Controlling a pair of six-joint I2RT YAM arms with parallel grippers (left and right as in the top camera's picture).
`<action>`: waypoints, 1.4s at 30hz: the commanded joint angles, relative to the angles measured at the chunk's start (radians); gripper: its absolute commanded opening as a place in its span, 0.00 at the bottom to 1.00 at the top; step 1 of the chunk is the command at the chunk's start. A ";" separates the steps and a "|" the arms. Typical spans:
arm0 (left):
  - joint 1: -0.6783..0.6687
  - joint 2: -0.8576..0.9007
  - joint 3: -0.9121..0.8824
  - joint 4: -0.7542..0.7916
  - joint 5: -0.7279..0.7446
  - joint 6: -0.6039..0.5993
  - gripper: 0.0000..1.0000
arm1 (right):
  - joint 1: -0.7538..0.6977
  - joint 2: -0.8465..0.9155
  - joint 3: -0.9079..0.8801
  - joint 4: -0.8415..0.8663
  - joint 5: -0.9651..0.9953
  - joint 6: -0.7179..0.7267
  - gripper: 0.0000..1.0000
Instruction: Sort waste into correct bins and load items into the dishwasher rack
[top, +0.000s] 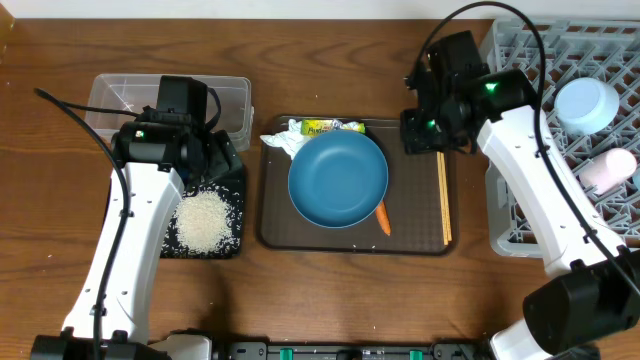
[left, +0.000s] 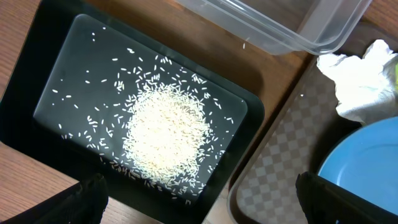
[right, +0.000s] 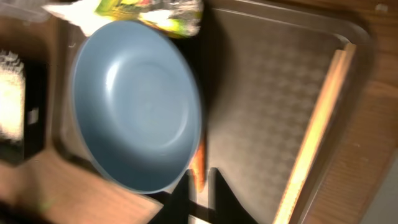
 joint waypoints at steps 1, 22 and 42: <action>0.003 -0.003 0.011 -0.001 -0.008 -0.010 0.99 | 0.041 -0.013 0.020 -0.002 -0.076 -0.104 0.48; 0.003 -0.003 0.011 -0.001 -0.008 -0.009 0.99 | 0.407 0.146 -0.039 0.078 0.039 -0.337 0.83; 0.003 -0.003 0.011 -0.001 -0.008 -0.009 0.99 | 0.523 0.339 -0.044 0.074 0.113 -0.306 0.67</action>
